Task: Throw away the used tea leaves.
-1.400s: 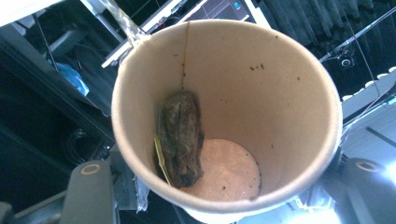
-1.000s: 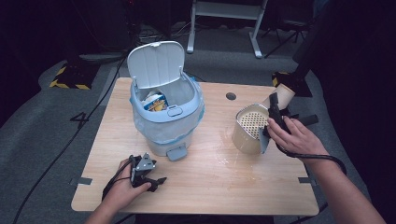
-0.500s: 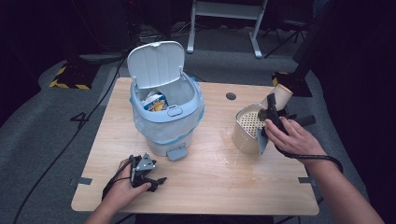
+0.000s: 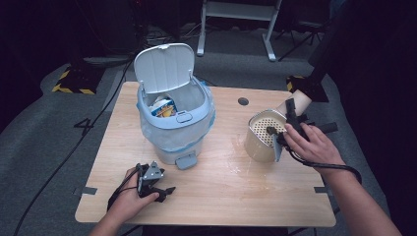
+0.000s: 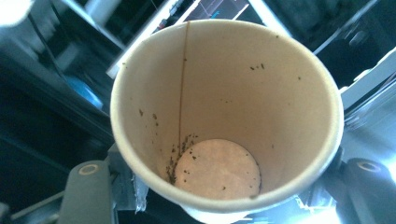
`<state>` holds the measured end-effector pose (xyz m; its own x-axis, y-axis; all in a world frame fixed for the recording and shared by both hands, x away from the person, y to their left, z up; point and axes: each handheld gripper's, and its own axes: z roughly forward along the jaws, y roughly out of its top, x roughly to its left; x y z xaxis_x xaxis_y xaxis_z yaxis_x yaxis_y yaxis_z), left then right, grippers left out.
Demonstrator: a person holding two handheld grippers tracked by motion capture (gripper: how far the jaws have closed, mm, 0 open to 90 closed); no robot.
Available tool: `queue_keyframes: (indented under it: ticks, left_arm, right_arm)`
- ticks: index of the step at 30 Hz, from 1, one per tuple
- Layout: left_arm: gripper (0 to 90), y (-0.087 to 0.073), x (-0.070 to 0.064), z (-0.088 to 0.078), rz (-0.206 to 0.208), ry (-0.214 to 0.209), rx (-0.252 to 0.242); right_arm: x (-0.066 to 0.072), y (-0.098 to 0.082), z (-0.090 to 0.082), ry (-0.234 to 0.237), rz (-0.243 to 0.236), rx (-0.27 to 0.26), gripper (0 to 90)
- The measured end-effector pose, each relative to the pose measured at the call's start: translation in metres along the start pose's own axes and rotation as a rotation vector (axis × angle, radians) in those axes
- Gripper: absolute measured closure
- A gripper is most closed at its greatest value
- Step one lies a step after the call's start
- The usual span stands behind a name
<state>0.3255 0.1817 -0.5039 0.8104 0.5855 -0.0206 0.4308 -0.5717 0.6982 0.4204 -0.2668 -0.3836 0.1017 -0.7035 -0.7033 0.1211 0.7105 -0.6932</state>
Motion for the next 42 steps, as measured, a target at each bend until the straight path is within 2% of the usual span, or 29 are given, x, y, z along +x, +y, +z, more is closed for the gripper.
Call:
queue_keyframes:
  ticks: [4,6,7,10,11,13,17,18,19,20,21,23,24,26,27,28,29,31,35,37,39,42]
  left_arm:
    - [22.5,0.0,0.0,0.0,0.0,0.0,0.0]
    - [22.5,0.0,0.0,0.0,0.0,0.0,0.0]
    - [22.5,0.0,0.0,0.0,0.0,0.0,0.0]
    - [22.5,0.0,0.0,0.0,0.0,0.001,0.0]
    - [22.5,0.0,0.0,0.0,0.0,0.0,0.0]
    - [22.4,0.0,0.0,0.0,0.0,0.0,0.0]
    - [22.3,0.0,0.0,0.0,-0.001,-0.001,0.0]
    - [22.2,0.0,0.0,0.0,-0.001,0.0,0.001]
    - [22.2,0.0,0.0,0.0,-0.001,0.0,0.001]
    - [22.2,0.0,0.0,0.0,-0.001,0.0,0.0]
    - [22.2,0.0,0.0,0.0,-0.001,0.0,0.001]
    - [22.2,0.0,0.0,0.0,-0.001,0.0,0.001]
    - [22.2,0.0,0.0,0.0,-0.001,0.0,0.001]
    - [22.1,0.0,0.0,0.0,-0.001,0.001,0.0]
    - [22.2,0.0,0.0,0.0,-0.001,0.0,0.0]
    - [22.2,0.0,0.0,0.0,-0.001,0.001,0.0]
    - [22.1,0.0,0.0,0.0,-0.001,0.001,0.0]
    - [22.2,0.0,0.0,0.0,-0.001,0.0,0.0]
    - [22.1,0.0,0.0,0.0,-0.001,0.0,0.001]
    - [22.1,0.0,0.0,0.0,-0.001,0.0,0.001]
    - [22.0,0.0,0.0,0.0,0.0,0.0,0.001]
    - [22.0,0.0,0.0,0.0,-0.001,0.001,0.001]
  right_arm:
    - [0.0,-0.018,0.002,0.094,0.247,-0.048,33.0]
    - [0.001,-0.027,0.003,0.157,0.39,-0.08,32.8]
    - [0.002,-0.033,0.004,0.203,0.477,-0.104,32.7]
    - [0.005,-0.043,0.005,0.266,0.6,-0.128,32.6]
    - [0.006,-0.047,0.004,0.299,0.65,-0.138,32.6]
    - [0.009,-0.054,0.003,0.331,0.754,-0.161,32.6]
    - [0.014,-0.067,-0.002,0.423,1.013,-0.251,32.4]
    - [0.015,-0.069,-0.003,0.442,1.052,-0.267,32.3]
    - [0.015,-0.071,-0.005,0.472,1.121,-0.29,32.2]
    - [0.015,-0.073,-0.007,0.49,1.164,-0.304,32.2]
    - [0.016,-0.075,-0.01,0.506,1.234,-0.341,32.1]
    - [0.016,-0.077,-0.015,0.539,1.333,-0.389,32.1]
    - [0.016,-0.078,-0.017,0.55,1.366,-0.406,32.0]
    - [0.016,-0.079,-0.022,0.604,1.459,-0.45,32.0]
    - [0.017,-0.079,-0.026,0.644,1.531,-0.482,32.0]
    - [0.017,-0.08,-0.027,0.656,1.55,-0.495,32.0]
    - [0.018,-0.08,-0.03,0.695,1.603,-0.518,32.0]
    - [0.02,-0.081,-0.035,0.751,1.675,-0.553,32.0]
    - [0.023,-0.081,-0.046,0.848,1.767,-0.593,32.0]
    - [0.026,-0.079,-0.053,0.917,1.83,-0.614,31.9]
    - [0.028,-0.076,-0.059,0.969,1.861,-0.64,31.8]
    - [0.032,-0.069,-0.065,1.017,1.877,-0.672,31.8]
